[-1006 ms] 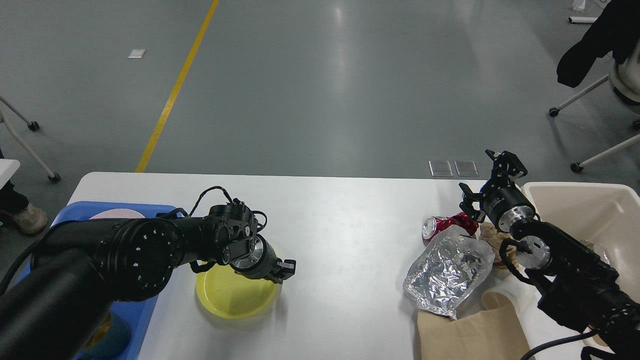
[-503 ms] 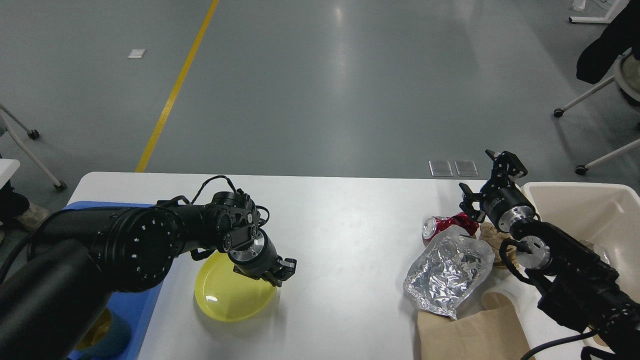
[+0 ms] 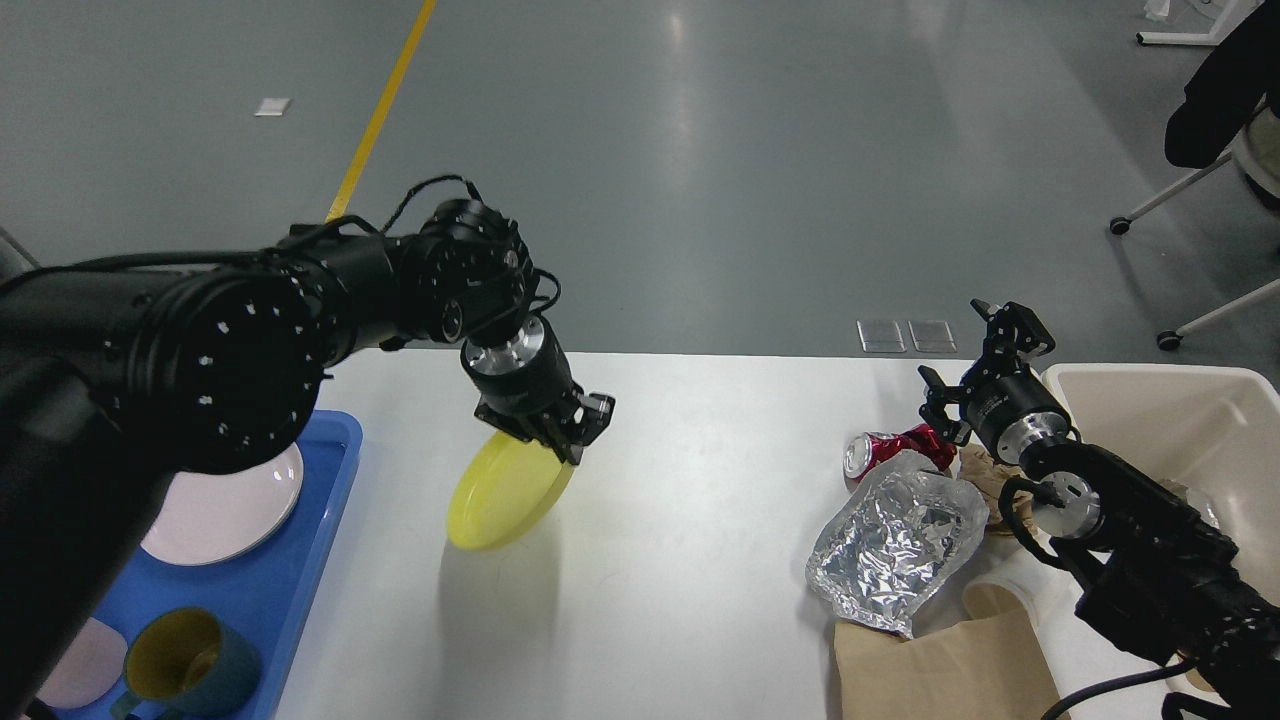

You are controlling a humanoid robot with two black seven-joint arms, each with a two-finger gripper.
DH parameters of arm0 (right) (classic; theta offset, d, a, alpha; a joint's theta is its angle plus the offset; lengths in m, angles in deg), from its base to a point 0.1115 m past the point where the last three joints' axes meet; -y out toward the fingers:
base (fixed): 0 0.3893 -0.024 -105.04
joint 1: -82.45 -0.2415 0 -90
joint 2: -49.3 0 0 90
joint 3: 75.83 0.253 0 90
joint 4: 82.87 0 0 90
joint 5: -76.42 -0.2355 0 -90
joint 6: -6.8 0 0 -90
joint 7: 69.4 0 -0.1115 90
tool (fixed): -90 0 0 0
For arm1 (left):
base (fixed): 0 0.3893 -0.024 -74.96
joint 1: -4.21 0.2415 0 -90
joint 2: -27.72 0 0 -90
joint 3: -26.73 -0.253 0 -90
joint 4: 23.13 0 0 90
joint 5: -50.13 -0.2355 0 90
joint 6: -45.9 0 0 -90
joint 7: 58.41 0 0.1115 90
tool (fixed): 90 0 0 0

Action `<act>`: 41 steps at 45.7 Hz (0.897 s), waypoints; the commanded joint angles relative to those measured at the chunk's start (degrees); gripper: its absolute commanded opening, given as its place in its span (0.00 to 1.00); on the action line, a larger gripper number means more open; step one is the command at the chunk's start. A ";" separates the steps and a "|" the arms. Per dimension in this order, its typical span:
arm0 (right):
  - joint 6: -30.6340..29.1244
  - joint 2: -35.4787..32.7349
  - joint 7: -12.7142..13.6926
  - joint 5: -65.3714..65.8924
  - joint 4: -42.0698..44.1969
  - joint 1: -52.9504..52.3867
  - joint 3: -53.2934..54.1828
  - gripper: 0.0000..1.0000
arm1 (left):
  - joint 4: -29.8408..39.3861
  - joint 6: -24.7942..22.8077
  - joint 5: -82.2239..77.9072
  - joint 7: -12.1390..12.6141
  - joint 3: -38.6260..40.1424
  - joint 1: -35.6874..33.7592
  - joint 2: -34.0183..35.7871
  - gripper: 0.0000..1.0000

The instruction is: Tidy desktop

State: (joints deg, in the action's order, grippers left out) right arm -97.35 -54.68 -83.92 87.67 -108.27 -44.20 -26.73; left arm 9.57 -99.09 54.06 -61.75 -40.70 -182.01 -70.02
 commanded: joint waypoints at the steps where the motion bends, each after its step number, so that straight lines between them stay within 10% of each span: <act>1: 0.00 0.00 0.02 0.00 0.00 0.00 -0.05 1.00 | 0.43 -0.01 0.02 -2.54 1.59 -6.06 2.11 0.00; 15: 0.00 0.00 0.02 0.00 0.00 0.00 0.03 1.00 | 5.70 -0.01 0.11 -7.91 1.68 -13.72 4.31 0.00; 41: 0.00 0.00 0.02 0.00 0.00 0.00 -0.05 1.00 | 4.92 -0.01 -1.12 -6.86 -18.25 -9.86 20.48 0.00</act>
State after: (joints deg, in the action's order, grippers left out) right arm -97.35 -54.68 -83.91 87.67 -108.27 -44.20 -26.71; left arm 15.15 -99.09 53.33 -68.72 -52.36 -192.87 -51.95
